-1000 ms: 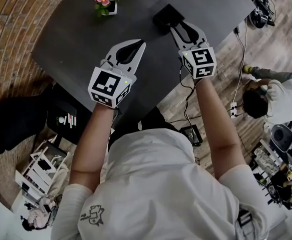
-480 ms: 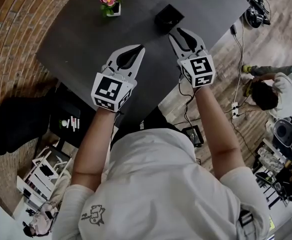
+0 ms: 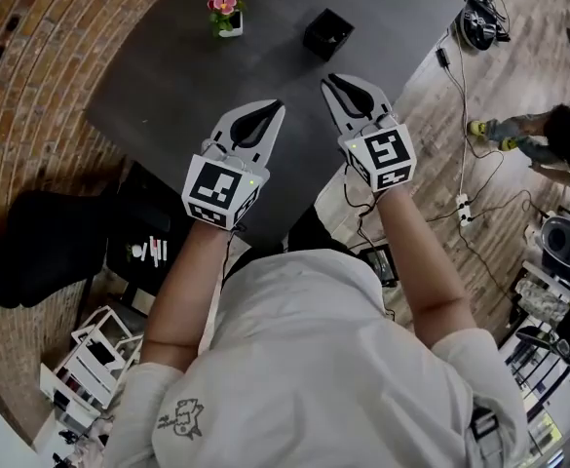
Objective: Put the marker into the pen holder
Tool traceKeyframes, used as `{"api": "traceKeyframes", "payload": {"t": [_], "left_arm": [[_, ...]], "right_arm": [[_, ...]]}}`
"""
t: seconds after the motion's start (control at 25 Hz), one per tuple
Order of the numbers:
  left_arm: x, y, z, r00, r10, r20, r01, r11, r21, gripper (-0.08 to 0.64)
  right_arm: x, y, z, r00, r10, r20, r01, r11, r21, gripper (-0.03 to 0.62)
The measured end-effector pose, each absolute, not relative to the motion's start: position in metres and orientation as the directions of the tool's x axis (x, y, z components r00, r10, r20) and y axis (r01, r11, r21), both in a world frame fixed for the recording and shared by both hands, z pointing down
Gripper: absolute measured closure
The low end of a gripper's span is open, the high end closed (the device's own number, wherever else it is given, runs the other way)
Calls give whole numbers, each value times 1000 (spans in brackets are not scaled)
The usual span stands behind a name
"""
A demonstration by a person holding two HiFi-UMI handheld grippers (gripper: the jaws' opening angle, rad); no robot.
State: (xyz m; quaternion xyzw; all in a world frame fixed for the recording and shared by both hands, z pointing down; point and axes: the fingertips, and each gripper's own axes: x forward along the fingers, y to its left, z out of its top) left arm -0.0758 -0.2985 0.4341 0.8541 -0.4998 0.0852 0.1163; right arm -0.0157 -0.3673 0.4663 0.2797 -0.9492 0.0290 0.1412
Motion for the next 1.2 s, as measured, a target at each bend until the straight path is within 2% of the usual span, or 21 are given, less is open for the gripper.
{"api": "traceKeyframes", "payload": {"t": [0.32,0.8,0.96,1.2], "left_arm": [[-89,-234,394,512,-837,191,-858,-506,82,549],[-95,-134,344,596,-799,86,-803,-593,57,549],[-86,-103,339,649,-756,82,-760,-649,30,549],[-72,-80,331,658,-750,71,-753,-657,42,549]], "right_arm": [[-27,-288,412,-820,-531,215,-540,841,17,586],[-34,-170,338,-821,-565,82,-559,824,88,586],[-25,-137,331,-804,-590,74,-583,807,91,586],[2,-105,318,-781,-622,61,-616,783,86,586]]}}
